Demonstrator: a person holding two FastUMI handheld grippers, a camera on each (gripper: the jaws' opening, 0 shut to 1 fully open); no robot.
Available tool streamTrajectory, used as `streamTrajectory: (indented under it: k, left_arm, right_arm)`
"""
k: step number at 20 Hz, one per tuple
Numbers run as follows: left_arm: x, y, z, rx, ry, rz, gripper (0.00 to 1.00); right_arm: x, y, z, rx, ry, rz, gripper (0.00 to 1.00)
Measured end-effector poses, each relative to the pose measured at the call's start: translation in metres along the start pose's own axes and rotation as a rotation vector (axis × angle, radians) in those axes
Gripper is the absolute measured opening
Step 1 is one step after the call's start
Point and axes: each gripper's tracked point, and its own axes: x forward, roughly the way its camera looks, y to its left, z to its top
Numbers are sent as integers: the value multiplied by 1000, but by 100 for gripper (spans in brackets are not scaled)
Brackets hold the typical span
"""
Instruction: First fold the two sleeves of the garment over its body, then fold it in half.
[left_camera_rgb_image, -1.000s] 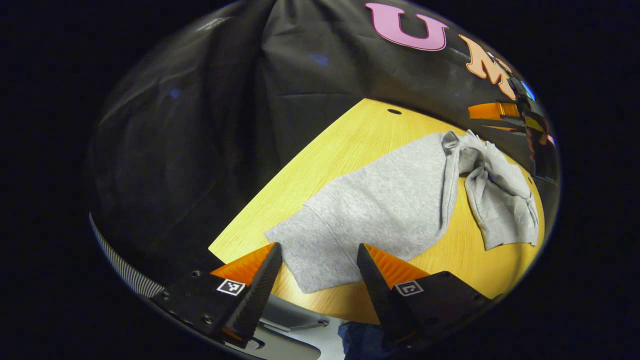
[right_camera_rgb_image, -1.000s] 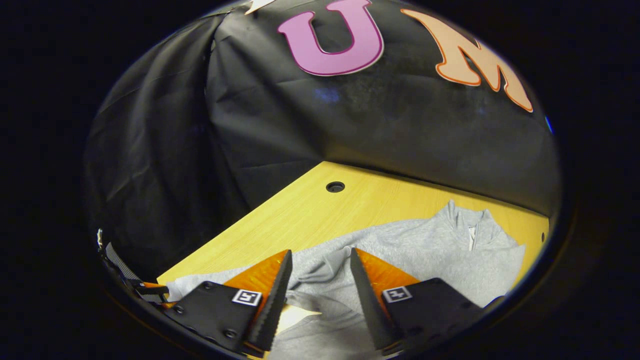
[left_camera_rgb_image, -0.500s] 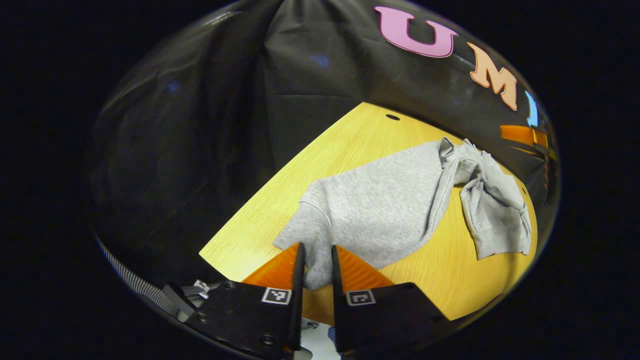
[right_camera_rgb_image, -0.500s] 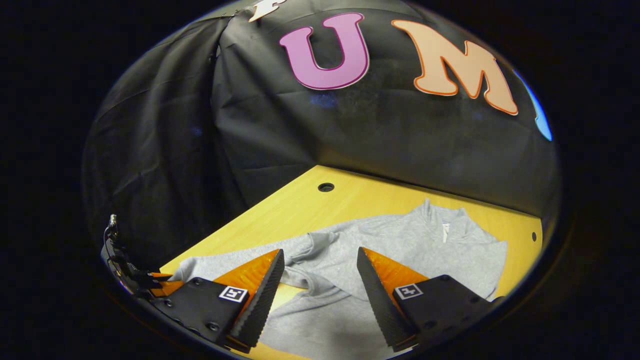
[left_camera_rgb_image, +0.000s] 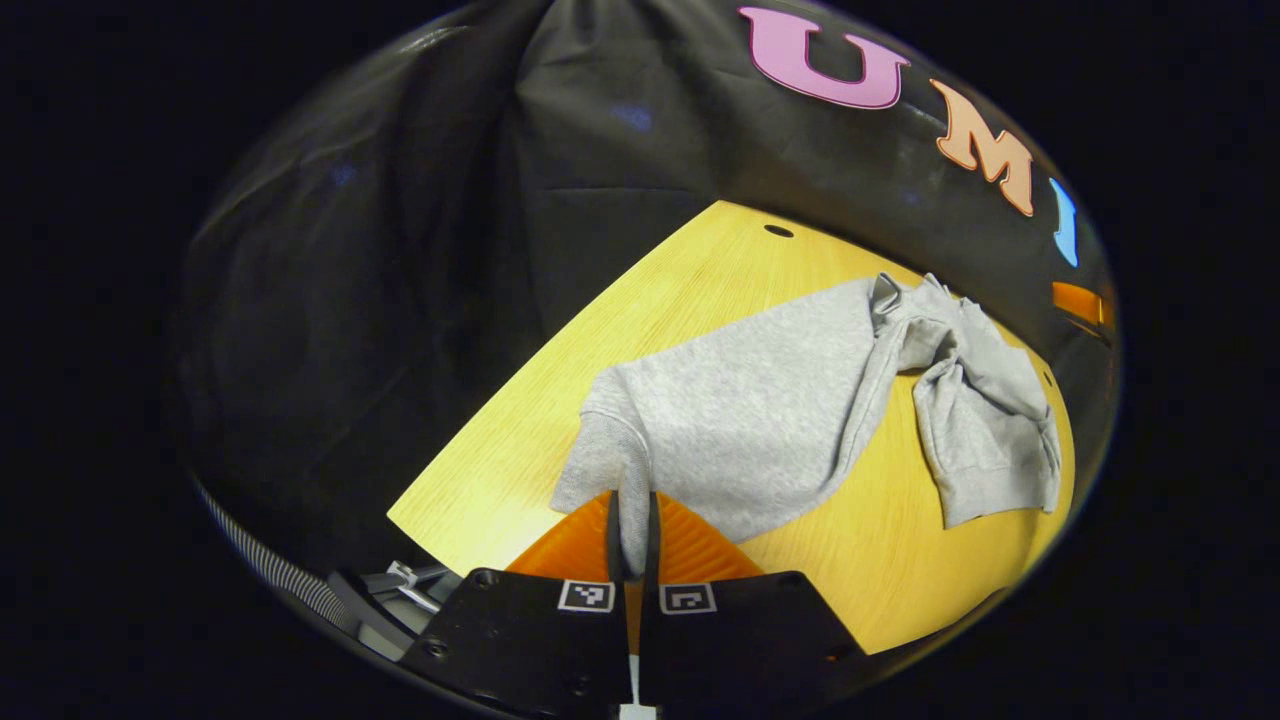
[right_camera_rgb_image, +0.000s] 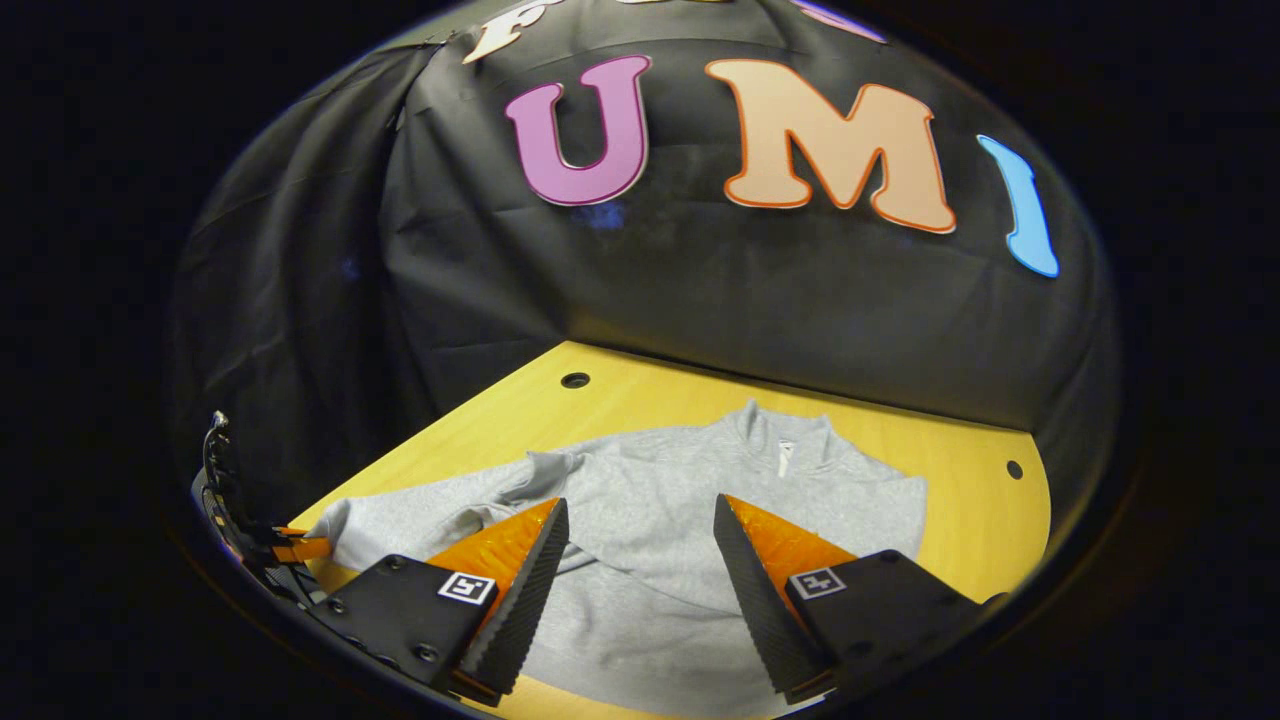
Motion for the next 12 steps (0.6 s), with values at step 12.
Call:
streamTrajectory:
  k: [12]
  left_arm:
    - [-27, -165, 98, -3, -126, -284, 0]
  right_arm:
    - [-69, -105, -37, 98, 16, -150, 89]
